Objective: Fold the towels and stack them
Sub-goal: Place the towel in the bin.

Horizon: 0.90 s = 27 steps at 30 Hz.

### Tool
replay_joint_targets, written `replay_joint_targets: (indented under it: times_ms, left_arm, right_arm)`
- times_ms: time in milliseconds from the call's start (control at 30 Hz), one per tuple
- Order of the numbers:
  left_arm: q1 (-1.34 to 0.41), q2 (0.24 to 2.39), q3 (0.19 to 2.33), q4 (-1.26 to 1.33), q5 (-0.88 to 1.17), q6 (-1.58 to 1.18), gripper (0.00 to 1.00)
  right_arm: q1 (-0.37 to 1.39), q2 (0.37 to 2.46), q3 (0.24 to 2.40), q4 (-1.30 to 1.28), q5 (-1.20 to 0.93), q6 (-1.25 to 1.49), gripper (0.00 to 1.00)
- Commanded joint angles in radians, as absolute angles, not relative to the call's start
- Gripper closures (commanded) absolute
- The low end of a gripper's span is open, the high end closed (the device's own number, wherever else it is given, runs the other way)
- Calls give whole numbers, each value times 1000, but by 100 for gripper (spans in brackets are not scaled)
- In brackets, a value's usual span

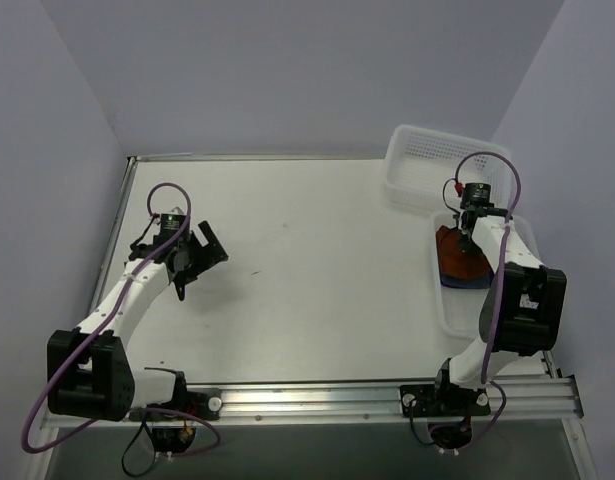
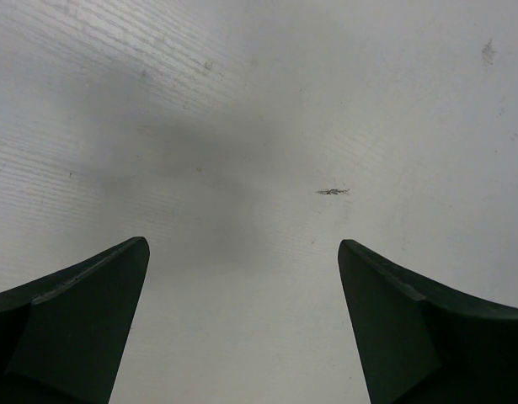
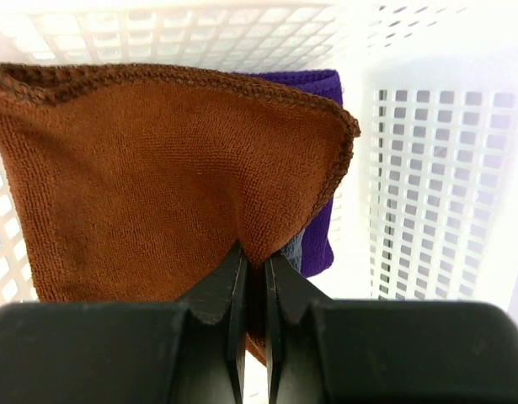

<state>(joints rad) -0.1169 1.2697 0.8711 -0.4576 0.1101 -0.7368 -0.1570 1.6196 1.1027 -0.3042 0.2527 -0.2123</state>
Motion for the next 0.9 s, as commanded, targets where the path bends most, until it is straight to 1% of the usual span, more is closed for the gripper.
replay_joint_targets:
  times_ms: [0, 167, 267, 333, 367, 400, 467, 500, 600, 733, 767, 867]
  left_arm:
    - [-110, 1264, 900, -433, 124, -726, 6]
    - [-110, 1261, 900, -433, 126, -724, 6]
    - [-110, 1261, 900, -433, 129, -724, 6]
    - [-110, 1258, 900, -433, 129, -724, 6]
    - [-110, 1256, 900, -434, 129, -724, 6]
    - [-110, 1255, 900, -434, 130, -723, 6]
    - [-110, 1250, 900, -436, 129, -723, 6]
    - [-110, 1249, 899, -436, 129, -723, 6]
    - [-110, 1246, 896, -437, 129, -723, 6]
    - [-110, 1243, 893, -439, 127, -721, 6]
    - [-110, 1243, 891, -440, 129, -722, 6]
    - [-110, 1243, 885, -440, 126, -723, 6]
  right_arm:
    - [-166, 1618, 1117, -282, 270, -238, 100]
    - [-172, 1640, 1124, -272, 297, -245, 98]
    - [-176, 1646, 1134, -275, 298, -244, 88]
    - [-179, 1651, 1140, -284, 302, -241, 78]
    - [-179, 1652, 1144, -287, 314, -233, 71]
    - [-179, 1649, 1152, -291, 327, -229, 59]
    - [-179, 1641, 1167, -307, 348, -212, 49]
    - [-179, 1623, 1175, -316, 353, -201, 39]
    - [-179, 1570, 1195, -333, 368, -132, 29]
    - [-179, 1506, 1201, -357, 307, -19, 25]
    - [-179, 1500, 1197, -365, 248, -3, 25]
    - [-179, 1491, 1186, -414, 204, 75, 28]
